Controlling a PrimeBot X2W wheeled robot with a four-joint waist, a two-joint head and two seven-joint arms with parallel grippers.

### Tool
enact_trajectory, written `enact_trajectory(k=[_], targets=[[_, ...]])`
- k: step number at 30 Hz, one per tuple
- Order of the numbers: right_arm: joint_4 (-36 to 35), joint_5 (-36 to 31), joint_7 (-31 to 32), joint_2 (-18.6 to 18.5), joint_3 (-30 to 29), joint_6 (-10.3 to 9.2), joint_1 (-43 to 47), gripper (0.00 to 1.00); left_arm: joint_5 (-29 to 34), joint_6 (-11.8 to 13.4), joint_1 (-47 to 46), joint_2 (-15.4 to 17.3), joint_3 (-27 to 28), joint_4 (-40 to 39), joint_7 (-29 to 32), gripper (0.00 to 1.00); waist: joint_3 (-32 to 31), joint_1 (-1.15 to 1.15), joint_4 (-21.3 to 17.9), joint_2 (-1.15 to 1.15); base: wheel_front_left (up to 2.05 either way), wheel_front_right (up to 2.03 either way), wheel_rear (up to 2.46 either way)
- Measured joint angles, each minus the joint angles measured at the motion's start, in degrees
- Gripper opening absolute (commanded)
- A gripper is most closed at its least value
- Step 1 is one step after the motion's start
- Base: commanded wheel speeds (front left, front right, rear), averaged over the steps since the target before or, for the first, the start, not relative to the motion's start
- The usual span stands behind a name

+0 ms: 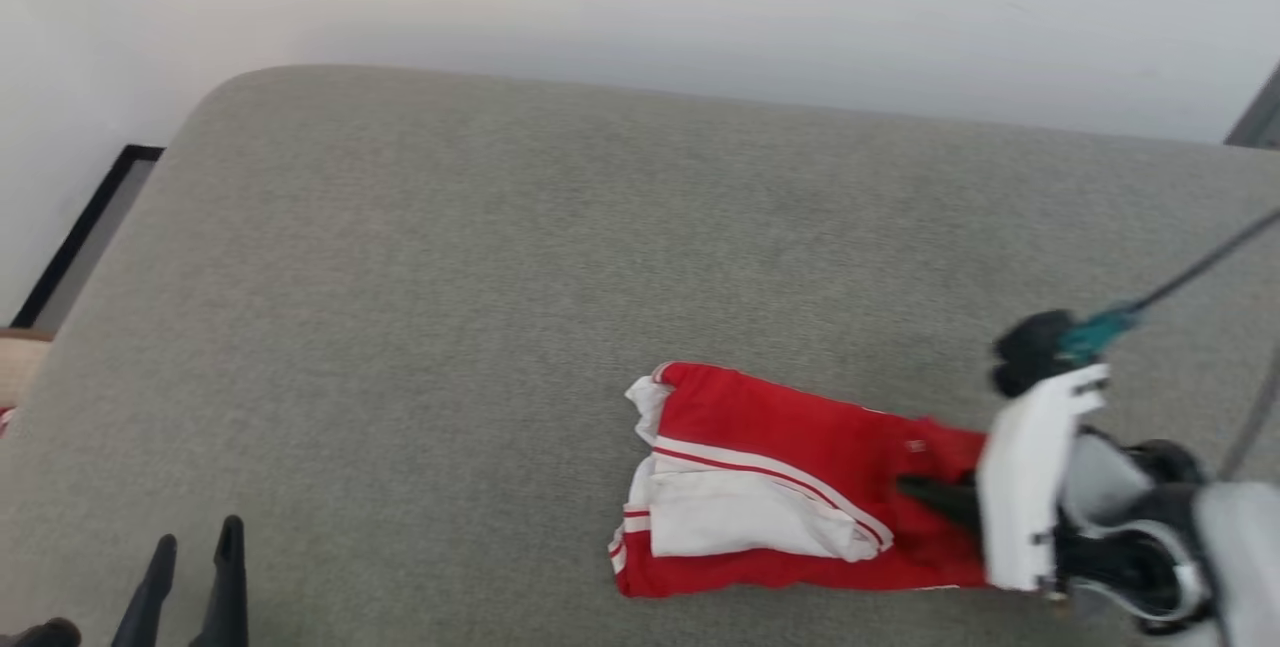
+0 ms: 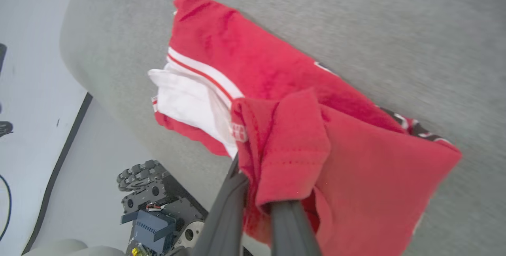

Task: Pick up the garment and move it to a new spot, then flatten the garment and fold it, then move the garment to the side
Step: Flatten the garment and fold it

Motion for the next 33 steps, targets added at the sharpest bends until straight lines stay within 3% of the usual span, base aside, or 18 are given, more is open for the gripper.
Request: enact_trajectory(k=[6,17,18,19,20,21,27,33], targets=[[3.64,-0.46,-2.70,2.48,5.69,0.00,-3.50,0.00,-0.57,0.00,-0.63,0.42,-1.67,0.45,0.00,1.00,-0.07,0.00,2.40,0.00,0.00,0.00,0.00],[16.74,-0.19,-10.87,5.50,16.67,0.00,-12.59,0.00,-1.89,0.00,-2.92,0.66,-3.79,1.54,0.00,1.00,0.72,0.00,6.82,0.00,0.00,0.00,0.00],[17.84,0.23,-11.74,5.80,17.33,0.00,-13.26,0.09,-2.16,0.00,-3.07,0.64,-3.90,1.57,0.00,1.00,0.82,0.00,7.00,0.00,0.00,0.00,0.00],[19.07,0.70,-12.63,6.08,17.85,0.00,-13.82,0.25,-2.22,0.00,-3.16,0.64,-3.98,1.64,0.00,1.00,0.89,0.00,7.15,0.00,0.00,0.00,0.00],[20.05,0.85,-13.29,6.12,18.50,0.00,-14.37,0.49,-2.43,0.00,-3.24,0.64,-4.03,1.66,0.00,1.00,0.94,0.00,7.26,0.00,0.00,0.00,0.00],[20.61,0.92,-14.07,6.08,19.38,0.00,-15.01,1.00,-2.53,0.00,-3.25,0.65,-4.13,1.66,0.00,1.00,0.99,0.00,7.32,0.00,0.00,0.00,0.00],[22.17,4.05,-16.69,5.58,21.84,0.00,-17.62,1.00,-2.85,0.00,-3.27,0.69,-3.55,1.59,0.00,1.00,0.84,0.00,6.67,0.00,0.00,0.00,0.00],[18.17,7.02,-19.18,2.25,20.34,0.00,-17.92,1.00,-2.56,0.00,-2.93,0.78,-2.33,1.11,0.00,1.00,0.28,0.00,4.59,0.00,0.00,0.00,0.00]])
